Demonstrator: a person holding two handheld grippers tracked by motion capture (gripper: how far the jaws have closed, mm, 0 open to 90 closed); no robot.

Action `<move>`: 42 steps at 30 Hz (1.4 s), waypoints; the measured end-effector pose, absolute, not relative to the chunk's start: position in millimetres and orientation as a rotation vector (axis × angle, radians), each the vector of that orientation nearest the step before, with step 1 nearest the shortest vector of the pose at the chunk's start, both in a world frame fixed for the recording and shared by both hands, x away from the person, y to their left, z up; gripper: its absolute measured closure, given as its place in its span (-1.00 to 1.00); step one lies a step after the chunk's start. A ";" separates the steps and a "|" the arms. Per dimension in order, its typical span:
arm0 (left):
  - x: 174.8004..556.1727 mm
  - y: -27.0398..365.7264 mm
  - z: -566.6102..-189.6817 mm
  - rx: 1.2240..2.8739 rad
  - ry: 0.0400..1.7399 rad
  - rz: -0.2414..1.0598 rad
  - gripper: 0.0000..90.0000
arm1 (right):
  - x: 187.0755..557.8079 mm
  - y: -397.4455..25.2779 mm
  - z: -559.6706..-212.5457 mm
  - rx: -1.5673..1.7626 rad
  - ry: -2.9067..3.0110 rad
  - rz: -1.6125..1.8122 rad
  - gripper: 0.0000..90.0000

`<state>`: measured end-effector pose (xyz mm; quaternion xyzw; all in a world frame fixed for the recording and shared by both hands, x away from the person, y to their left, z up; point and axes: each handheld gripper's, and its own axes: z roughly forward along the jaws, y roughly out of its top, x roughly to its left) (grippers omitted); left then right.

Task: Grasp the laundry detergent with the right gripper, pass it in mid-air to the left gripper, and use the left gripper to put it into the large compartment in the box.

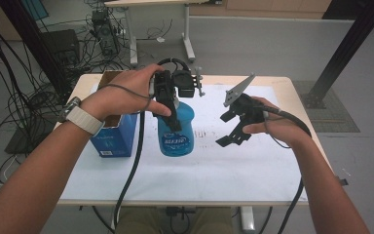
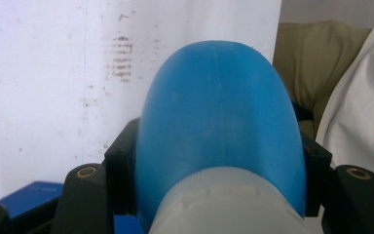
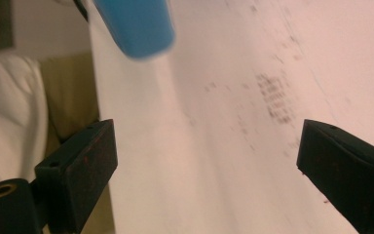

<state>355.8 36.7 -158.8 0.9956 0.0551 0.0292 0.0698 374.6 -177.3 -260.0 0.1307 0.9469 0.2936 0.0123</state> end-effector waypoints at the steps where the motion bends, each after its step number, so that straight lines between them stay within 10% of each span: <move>1: 355.8 36.8 -158.1 3.000 0.176 0.092 -0.16 | 375.5 -180.4 -258.6 0.421 2.945 0.870 -0.87; 42: 386.3 50.6 -118.7 2.870 1.058 0.203 -0.16 | 387.5 -231.7 -260.2 0.562 2.907 0.625 -0.81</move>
